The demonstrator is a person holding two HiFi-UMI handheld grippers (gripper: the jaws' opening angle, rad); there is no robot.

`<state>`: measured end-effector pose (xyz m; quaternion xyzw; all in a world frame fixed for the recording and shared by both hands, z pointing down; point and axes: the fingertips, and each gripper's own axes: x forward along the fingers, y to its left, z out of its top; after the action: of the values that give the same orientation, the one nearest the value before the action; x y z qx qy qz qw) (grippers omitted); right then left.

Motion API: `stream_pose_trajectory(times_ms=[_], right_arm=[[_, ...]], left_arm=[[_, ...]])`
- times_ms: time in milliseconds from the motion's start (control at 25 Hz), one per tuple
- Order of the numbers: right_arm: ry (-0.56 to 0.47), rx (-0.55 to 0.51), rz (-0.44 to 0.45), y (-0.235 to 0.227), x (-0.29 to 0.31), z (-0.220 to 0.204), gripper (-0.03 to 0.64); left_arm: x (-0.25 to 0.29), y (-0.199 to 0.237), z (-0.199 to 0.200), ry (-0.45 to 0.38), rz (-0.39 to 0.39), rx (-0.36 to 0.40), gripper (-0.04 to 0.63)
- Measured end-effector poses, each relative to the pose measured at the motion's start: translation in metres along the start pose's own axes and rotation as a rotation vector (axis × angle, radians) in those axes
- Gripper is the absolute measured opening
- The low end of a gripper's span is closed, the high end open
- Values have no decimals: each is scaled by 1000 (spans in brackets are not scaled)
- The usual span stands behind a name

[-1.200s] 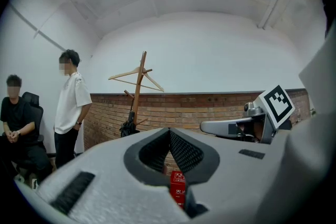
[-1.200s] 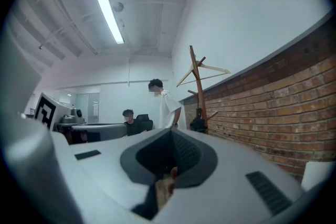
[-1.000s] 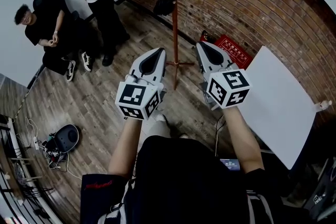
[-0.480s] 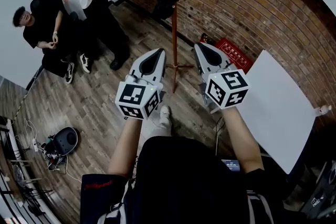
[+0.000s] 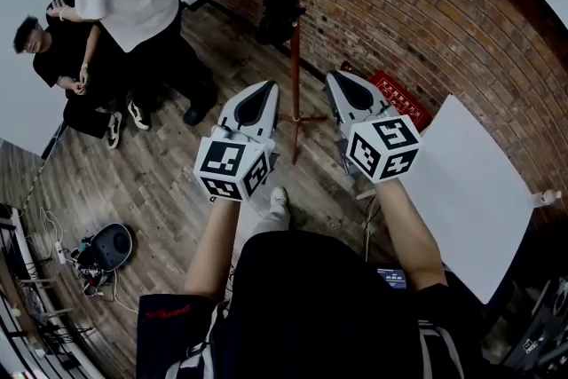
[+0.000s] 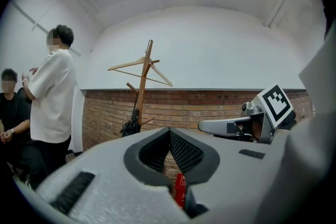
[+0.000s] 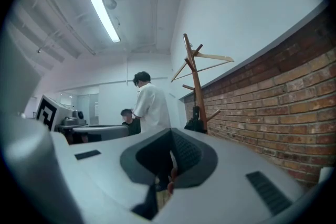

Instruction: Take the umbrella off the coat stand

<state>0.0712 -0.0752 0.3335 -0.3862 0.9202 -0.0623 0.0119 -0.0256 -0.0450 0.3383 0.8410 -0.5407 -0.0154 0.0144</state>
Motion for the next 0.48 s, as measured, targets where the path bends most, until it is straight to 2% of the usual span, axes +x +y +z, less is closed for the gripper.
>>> stream_pose_trajectory(times_ms=[480], right_arm=[[-7, 6, -35, -37, 71, 9, 28]], left_arm=[[59, 54, -1, 18, -14, -17, 17]])
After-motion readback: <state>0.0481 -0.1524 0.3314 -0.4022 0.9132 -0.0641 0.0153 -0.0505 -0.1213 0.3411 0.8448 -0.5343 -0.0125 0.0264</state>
